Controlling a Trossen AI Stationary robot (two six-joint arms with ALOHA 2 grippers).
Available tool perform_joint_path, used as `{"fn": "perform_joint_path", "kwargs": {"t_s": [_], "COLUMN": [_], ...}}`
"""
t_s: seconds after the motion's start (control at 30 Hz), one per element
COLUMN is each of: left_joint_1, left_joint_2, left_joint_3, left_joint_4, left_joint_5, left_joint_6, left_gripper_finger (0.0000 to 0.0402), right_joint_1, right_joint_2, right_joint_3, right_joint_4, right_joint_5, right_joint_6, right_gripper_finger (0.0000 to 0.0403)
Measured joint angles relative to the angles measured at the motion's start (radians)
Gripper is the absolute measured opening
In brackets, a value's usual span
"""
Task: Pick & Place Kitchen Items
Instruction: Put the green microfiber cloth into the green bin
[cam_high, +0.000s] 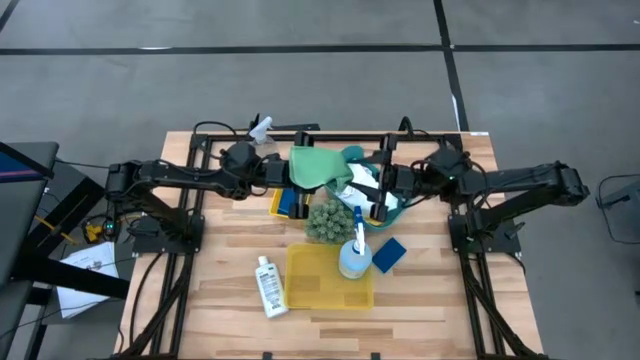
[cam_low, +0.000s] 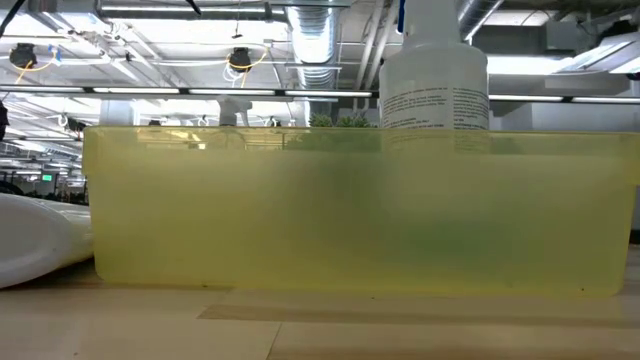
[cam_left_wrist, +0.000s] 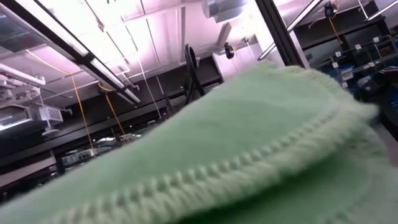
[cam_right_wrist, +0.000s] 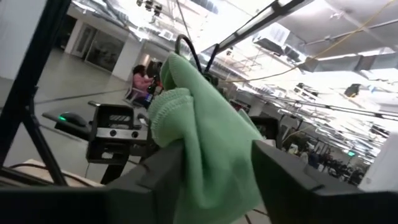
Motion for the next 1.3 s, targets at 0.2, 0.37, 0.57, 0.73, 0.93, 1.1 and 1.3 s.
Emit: {"fn": "perform_joint_path", "kwargs": {"t_s": [0.2, 0.37, 0.57, 0.73, 0.93, 1.1, 1.3], "left_joint_1": [0.000, 0.001, 0.000, 0.003, -0.001, -0.029, -0.138], "left_joint_2": [0.000, 0.000, 0.000, -0.029, -0.119, -0.209, -0.372], "left_joint_3": [0.000, 0.000, 0.000, 0.000, -0.001, -0.060, -0.245], "left_joint_4": [0.016, 0.025, 0.013, -0.151, -0.534, -0.727, -0.689], "left_joint_5": [0.043, 0.047, 0.050, 0.049, 0.046, 0.042, -0.151], "left_joint_6": [0.000, -0.001, -0.056, -0.102, -0.096, -0.096, -0.092], "left_gripper_finger": [0.0000, 0.0008, 0.0017, 0.0030, 0.0047, 0.0050, 0.0041], "right_joint_1": [-0.002, -0.002, -0.002, -0.002, -0.003, -0.013, -0.051], "right_joint_2": [0.004, 0.004, -0.002, -0.067, -0.174, -0.235, -0.287], "right_joint_3": [0.022, 0.022, 0.022, 0.021, 0.022, 0.022, -0.018], "right_joint_4": [-0.049, -0.044, -0.026, -0.047, -0.163, -0.326, -0.392], "right_joint_5": [-0.005, -0.005, 0.004, 0.078, 0.152, 0.195, 0.282], "right_joint_6": [0.000, -0.008, -0.007, -0.007, 0.014, 0.075, 0.144], "right_gripper_finger": [0.0077, 0.0009, 0.0005, 0.0003, 0.0002, 0.0001, 0.0001]}}
